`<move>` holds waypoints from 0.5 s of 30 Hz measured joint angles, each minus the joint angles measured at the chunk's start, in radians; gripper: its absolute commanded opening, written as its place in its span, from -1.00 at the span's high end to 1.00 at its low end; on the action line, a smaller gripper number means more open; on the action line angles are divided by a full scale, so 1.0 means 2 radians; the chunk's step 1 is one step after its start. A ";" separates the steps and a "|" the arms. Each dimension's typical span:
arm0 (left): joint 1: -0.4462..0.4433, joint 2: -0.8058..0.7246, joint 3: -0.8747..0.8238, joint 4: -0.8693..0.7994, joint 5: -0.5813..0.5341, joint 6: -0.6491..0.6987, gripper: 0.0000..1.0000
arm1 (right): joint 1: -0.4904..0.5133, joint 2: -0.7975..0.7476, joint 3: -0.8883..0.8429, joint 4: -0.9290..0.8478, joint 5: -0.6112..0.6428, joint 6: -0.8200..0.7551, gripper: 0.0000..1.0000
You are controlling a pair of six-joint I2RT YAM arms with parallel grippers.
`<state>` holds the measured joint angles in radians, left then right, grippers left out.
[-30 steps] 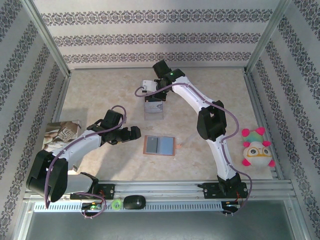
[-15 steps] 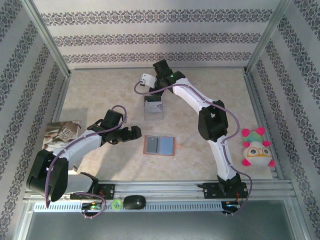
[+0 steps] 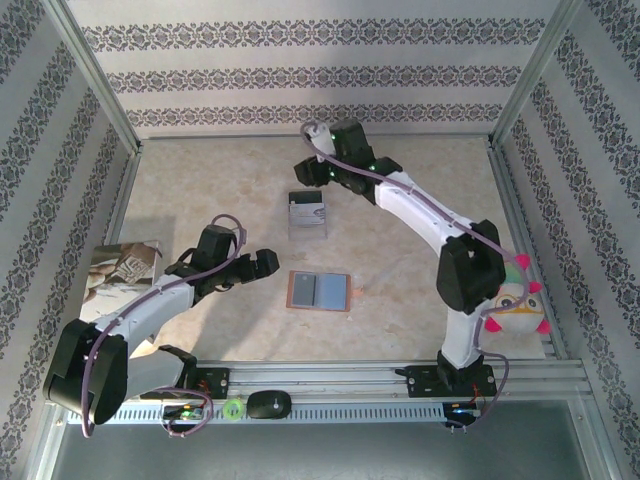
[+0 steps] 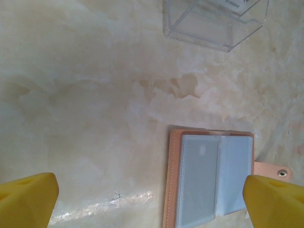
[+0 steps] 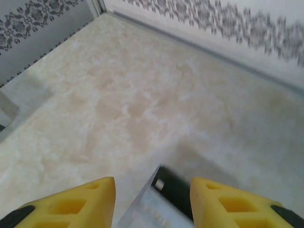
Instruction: Take the credit cards out of the card holder
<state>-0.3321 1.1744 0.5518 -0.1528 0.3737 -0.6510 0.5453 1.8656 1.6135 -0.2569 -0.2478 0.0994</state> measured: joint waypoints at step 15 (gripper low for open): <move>0.020 -0.026 -0.046 0.045 0.006 -0.025 -0.99 | 0.180 -0.096 -0.228 -0.105 0.091 0.104 -0.01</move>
<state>-0.2924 1.1221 0.4599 -0.0628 0.3862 -0.7013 0.9051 1.6745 1.1576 -0.4667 -0.0658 0.3069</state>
